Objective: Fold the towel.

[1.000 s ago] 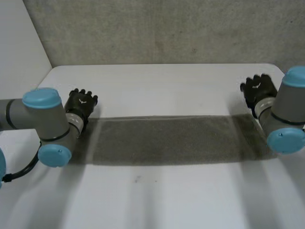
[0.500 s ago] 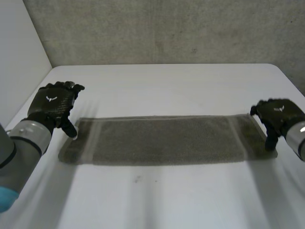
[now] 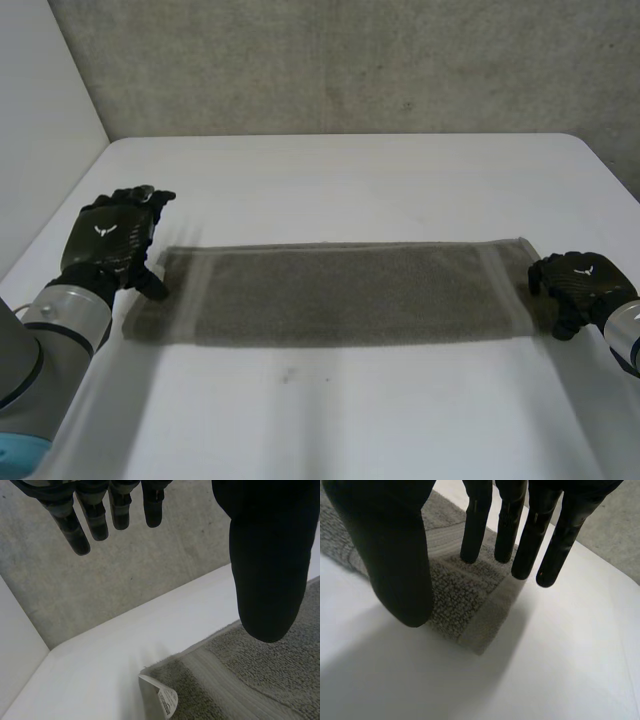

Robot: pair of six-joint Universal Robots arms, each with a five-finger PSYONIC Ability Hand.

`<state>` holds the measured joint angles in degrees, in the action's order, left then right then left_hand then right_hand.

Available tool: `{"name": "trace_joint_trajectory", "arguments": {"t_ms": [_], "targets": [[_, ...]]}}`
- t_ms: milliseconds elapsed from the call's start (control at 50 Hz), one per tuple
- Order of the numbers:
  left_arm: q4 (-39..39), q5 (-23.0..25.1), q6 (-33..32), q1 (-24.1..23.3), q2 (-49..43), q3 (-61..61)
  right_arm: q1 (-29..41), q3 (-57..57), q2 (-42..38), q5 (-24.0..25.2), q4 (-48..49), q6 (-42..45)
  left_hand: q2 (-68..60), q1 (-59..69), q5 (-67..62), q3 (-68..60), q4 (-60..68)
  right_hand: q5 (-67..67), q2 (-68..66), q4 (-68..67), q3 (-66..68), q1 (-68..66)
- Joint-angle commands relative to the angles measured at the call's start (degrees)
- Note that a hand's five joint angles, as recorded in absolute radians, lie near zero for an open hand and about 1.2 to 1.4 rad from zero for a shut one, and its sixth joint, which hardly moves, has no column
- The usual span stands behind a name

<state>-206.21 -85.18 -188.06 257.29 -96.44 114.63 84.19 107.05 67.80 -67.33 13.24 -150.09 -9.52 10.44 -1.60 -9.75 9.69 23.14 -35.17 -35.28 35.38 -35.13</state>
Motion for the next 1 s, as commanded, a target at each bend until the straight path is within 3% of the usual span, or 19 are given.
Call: {"name": "trace_joint_trajectory", "arguments": {"t_ms": [20, 100, 140, 160, 200, 360, 480, 580, 720, 760, 800, 920, 1000], "targets": [[0.20, 0.02, -0.12, -0.04, -0.06, 0.16, -0.26, -0.53, -2.05, -0.34, 1.71, 0.42, -0.48, -0.44, 1.60, -0.25, 0.31, 6.53, -4.50, -4.39, 4.29, -4.55], [0.11, 0.02, -0.12, -0.03, -0.07, 0.16, -0.52, -1.05, -2.94, -0.34, 1.79, 0.59, -0.48, -0.44, 1.60, -0.25, 0.31, 15.63, -13.60, -13.49, 13.39, -13.65], [0.20, 0.11, -0.12, -0.12, -0.07, 0.25, -1.13, -1.23, -3.20, -0.34, 2.14, 0.59, -0.48, -0.44, 1.60, -0.25, 0.31, 32.36, -30.33, -30.22, 30.12, -30.38], [0.20, 0.11, -0.12, -0.12, -0.07, 0.25, -1.14, -1.23, -3.20, -0.34, 2.14, 0.59, -0.48, -0.44, 1.60, -0.25, 0.31, 32.45, -30.42, -30.31, 30.21, -30.47], [0.20, 0.02, -0.12, -0.03, -0.07, 0.25, -1.49, -1.49, -3.55, -0.43, 2.76, 0.77, -0.48, -0.44, 1.60, -0.25, 0.31, 46.17, -44.14, -44.03, 43.93, -44.19], [0.11, 0.11, -0.12, -0.12, 0.02, 0.77, -2.90, -2.64, -4.43, -0.78, 2.94, 0.77, -0.48, -0.44, 1.60, -0.25, 0.31, 46.86, -44.83, -44.72, 44.62, -44.87], [0.20, 0.11, -0.12, -0.12, 0.02, 0.95, -7.11, -4.92, -4.34, -4.74, 1.88, 1.38, -0.48, -0.44, 1.60, -0.25, 0.31, 46.86, -44.83, -44.72, 44.62, -44.87], [0.20, 0.11, -0.12, -0.12, 0.11, 0.86, -13.78, -9.66, -3.29, -8.86, -1.27, 6.73, -0.48, -0.44, 1.60, -0.25, 0.31, 46.86, -44.83, -44.72, 44.62, -44.87], [0.20, 0.11, -0.12, -0.21, 0.37, 0.95, -13.97, -14.32, -1.97, -9.39, -6.28, 10.26, -0.48, -0.44, 1.60, -0.25, 0.31, 46.86, -44.83, -44.72, 44.62, -44.87], [0.20, 0.11, -0.12, -0.21, 0.55, 0.95, -12.21, -15.38, -1.27, -9.39, -6.91, 9.38, -0.48, -0.44, 1.60, -0.25, 0.31, 46.86, -44.83, -44.72, 44.62, -44.87], [0.20, 0.02, -0.12, -0.21, 0.64, 0.95, -4.96, -17.74, 1.79, -9.57, -7.08, 6.15, -0.48, -0.44, 1.60, -0.25, 0.31, 46.86, -44.83, -44.72, 44.62, -44.87], [0.20, 0.02, -0.12, -0.21, 0.90, 0.86, 5.54, -22.59, 3.39, -11.77, -6.91, 0.50, -0.48, -0.44, 1.60, -0.25, 0.31, 46.86, -44.83, -44.72, 44.62, -44.87], [0.20, -0.07, -0.03, -0.21, 1.43, 0.86, 21.22, -29.33, 0.60, -14.66, -6.38, -1.52, -0.48, -0.44, 1.60, -0.25, 0.31, 46.86, -44.83, -44.72, 44.62, -44.87]]}}
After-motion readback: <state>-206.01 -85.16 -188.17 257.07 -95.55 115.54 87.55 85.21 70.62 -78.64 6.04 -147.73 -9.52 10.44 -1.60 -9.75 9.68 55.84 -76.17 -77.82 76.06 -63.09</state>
